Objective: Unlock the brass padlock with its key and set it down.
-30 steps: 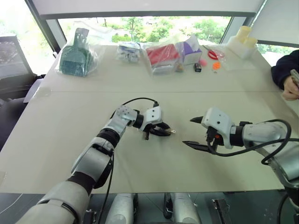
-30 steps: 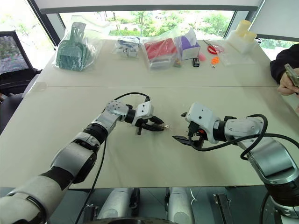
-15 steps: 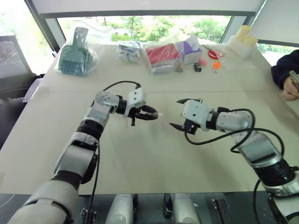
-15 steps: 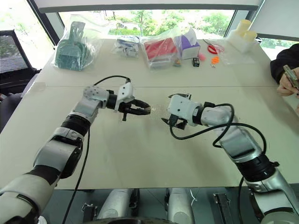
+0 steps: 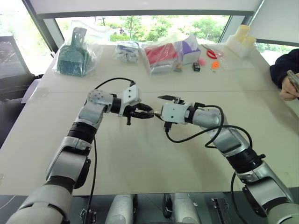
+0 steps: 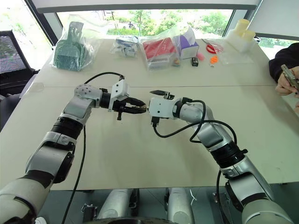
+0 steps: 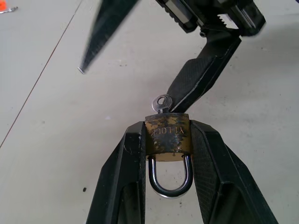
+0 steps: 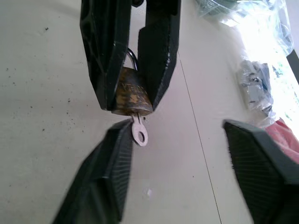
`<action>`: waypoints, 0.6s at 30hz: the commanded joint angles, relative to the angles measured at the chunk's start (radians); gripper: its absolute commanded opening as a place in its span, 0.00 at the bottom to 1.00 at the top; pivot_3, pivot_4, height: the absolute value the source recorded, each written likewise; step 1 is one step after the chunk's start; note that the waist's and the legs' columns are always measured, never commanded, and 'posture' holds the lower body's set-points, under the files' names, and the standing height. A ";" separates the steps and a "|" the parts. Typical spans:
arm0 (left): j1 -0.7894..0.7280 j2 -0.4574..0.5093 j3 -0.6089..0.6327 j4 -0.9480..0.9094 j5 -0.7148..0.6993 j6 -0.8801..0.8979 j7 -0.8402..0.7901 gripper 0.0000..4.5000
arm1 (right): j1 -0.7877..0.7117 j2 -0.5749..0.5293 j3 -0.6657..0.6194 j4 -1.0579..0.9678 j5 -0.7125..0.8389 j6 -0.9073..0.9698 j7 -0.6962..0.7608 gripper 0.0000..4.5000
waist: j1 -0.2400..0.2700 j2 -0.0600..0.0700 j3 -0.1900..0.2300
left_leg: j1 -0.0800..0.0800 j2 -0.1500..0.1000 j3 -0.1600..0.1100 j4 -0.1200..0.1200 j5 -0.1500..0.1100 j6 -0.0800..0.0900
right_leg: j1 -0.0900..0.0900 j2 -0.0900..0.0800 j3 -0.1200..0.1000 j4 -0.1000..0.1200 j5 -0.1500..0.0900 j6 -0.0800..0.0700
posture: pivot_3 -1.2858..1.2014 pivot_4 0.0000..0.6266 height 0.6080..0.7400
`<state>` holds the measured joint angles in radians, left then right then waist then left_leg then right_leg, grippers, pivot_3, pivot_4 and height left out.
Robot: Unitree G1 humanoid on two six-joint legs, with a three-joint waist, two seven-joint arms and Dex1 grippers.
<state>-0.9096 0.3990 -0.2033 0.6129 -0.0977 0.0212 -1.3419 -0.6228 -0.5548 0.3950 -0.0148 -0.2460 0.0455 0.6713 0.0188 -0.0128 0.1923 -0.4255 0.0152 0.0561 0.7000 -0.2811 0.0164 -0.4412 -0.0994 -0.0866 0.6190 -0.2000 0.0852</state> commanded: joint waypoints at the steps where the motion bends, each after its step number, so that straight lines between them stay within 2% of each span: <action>1: -0.001 0.010 0.018 -0.038 -0.016 0.004 0.006 0.17 | -0.026 0.019 -0.022 -0.022 -0.007 -0.019 0.004 0.21 | -0.007 0.000 0.000 | 0.000 0.000 0.000 0.000 0.000 0.000 | 0.000 0.000 0.000 0.000 0.000 0.000 | 0.52 0.24 1.00; 3: 0.000 0.010 0.019 -0.040 -0.015 0.003 0.007 0.17 | -0.029 0.026 -0.022 -0.025 -0.010 -0.019 0.013 0.01 | -0.009 0.000 0.000 | 0.000 0.000 0.000 0.000 0.000 0.000 | 0.000 0.000 0.000 0.000 0.000 0.000 | 0.52 0.24 1.00; 6: -0.001 0.008 0.021 -0.040 -0.010 -0.009 0.013 0.17 | -0.033 0.036 -0.023 -0.027 -0.010 -0.015 0.030 0.01 | -0.009 0.000 0.000 | 0.000 0.000 0.000 0.000 0.000 0.000 | 0.000 0.000 0.000 0.000 0.000 0.000 | 0.52 0.24 1.00; 10: -0.004 0.013 0.009 -0.039 0.023 -0.111 0.030 0.17 | -0.053 0.045 -0.025 -0.017 0.042 0.043 0.117 0.01 | -0.007 0.000 0.000 | 0.000 0.000 0.000 0.000 0.000 0.000 | 0.000 0.000 0.000 0.000 0.000 0.000 | 0.52 0.24 1.00; 18: -0.007 0.028 -0.009 -0.029 0.085 -0.468 0.069 0.17 | -0.150 0.089 -0.062 0.012 0.275 0.405 0.385 0.01 | -0.007 0.000 0.000 | 0.000 0.000 0.000 0.000 0.000 0.000 | 0.000 0.000 0.000 0.000 0.000 0.000 | 0.52 0.24 1.00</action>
<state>-0.8953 0.4345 -0.2198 0.6175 -0.0058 -0.3620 -1.3031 -0.7414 -0.4944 0.3323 0.0099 -0.0382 0.3884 1.0071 0.0116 -0.0124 0.1924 -0.4251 0.0158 0.0560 0.6998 -0.2810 0.0163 -0.4413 -0.0990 -0.0866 0.6194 -0.1998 0.0850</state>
